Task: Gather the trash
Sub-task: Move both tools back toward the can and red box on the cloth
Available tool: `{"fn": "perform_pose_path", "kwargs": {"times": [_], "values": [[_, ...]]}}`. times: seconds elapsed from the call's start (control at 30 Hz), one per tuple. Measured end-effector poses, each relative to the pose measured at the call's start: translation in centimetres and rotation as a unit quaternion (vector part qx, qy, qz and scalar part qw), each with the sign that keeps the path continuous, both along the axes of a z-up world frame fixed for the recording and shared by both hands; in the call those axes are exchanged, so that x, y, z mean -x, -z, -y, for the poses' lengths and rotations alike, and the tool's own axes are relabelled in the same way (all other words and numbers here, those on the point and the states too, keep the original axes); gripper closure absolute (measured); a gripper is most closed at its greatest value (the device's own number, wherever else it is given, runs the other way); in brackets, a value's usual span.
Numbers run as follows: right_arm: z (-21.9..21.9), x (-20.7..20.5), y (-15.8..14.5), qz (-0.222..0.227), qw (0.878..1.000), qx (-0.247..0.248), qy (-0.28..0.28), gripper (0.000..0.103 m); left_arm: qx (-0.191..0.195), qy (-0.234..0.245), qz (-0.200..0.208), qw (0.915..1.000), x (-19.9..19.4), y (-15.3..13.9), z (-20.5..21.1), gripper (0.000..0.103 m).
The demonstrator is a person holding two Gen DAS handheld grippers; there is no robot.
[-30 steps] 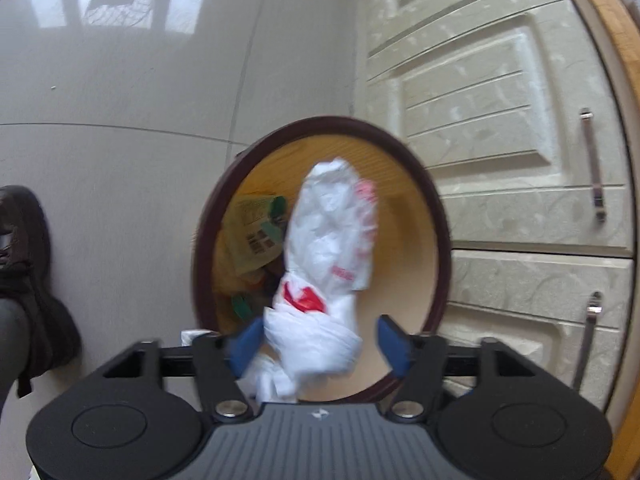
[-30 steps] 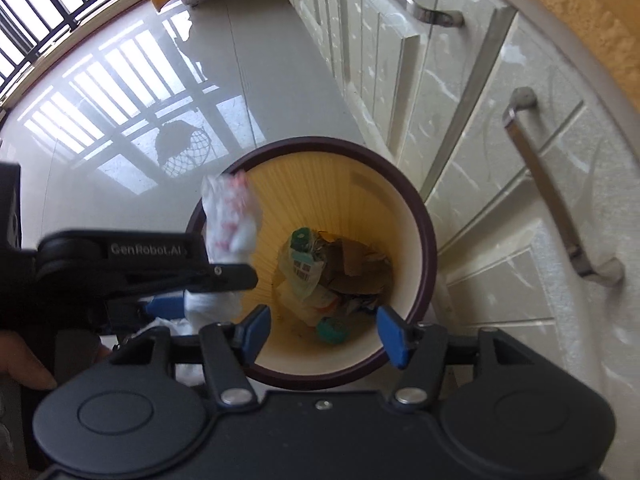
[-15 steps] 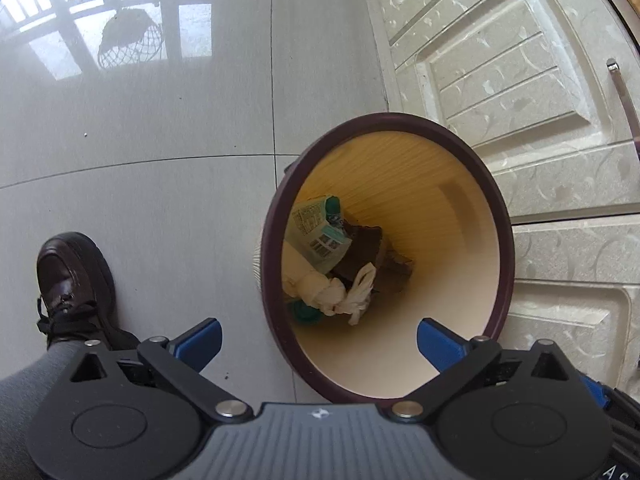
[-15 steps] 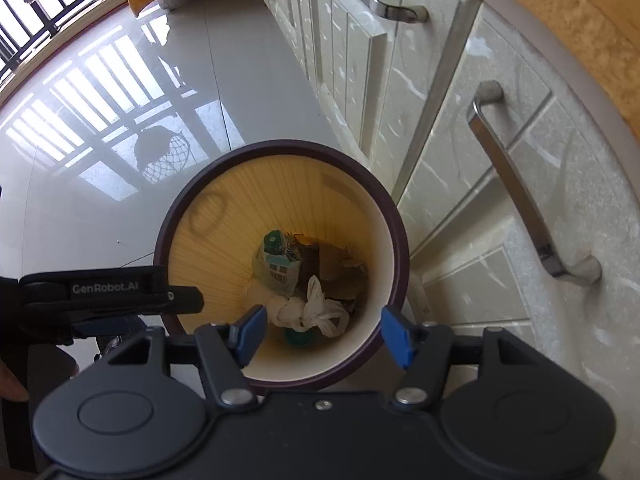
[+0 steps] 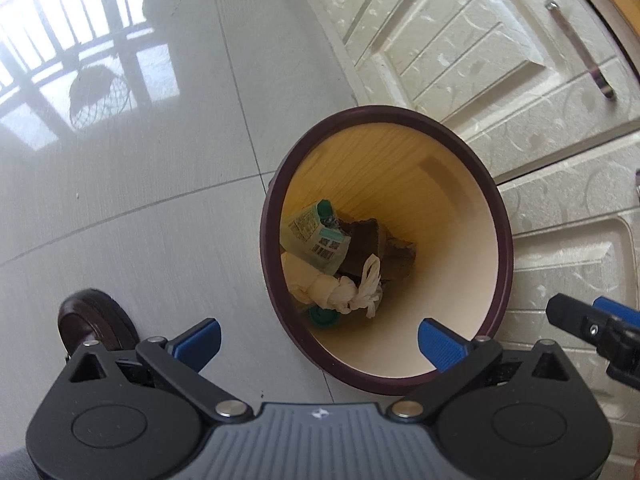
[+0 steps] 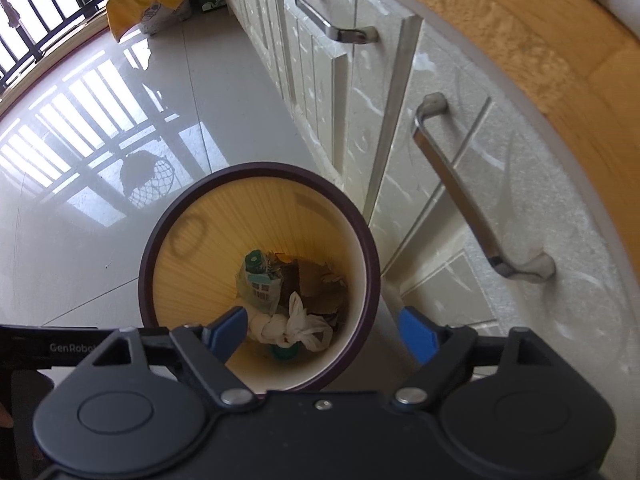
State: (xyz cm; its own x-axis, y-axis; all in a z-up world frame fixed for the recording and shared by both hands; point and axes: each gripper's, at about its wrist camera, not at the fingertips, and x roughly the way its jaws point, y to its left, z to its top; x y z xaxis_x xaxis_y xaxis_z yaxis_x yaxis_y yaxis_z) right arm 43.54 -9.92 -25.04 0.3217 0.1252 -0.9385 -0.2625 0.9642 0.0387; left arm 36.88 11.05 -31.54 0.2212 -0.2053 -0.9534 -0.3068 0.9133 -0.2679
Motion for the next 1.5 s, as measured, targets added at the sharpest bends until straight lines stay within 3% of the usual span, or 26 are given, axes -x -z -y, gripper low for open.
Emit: {"fn": "perform_pose_path", "kwargs": {"times": [0.2, 0.33, 1.07, 1.5], "values": [[1.0, 0.6, -0.4, 0.003, 1.0, -0.017, 0.023, 0.007, -0.02, 0.026, 0.023, 0.9992, 0.7, -1.6, 0.0, 0.0], [1.2, 1.3, -0.5, 0.01, 1.0, -0.003, 0.024, 0.0, -0.027, 0.044, 0.042, 0.9978, 1.2, -3.0, -0.1, 0.0], [2.7, 5.9, -4.1, 0.046, 0.998, 0.005, 0.029, 0.0, -0.067, 0.069, 0.101, 0.9902, 5.2, -8.3, 0.4, 0.0], [4.2, 9.0, -10.6, 0.116, 0.992, -0.033, 0.04, 0.0, -0.081, 0.05, 0.17, 0.9809, 8.0, -13.5, 0.5, 0.0]]}}
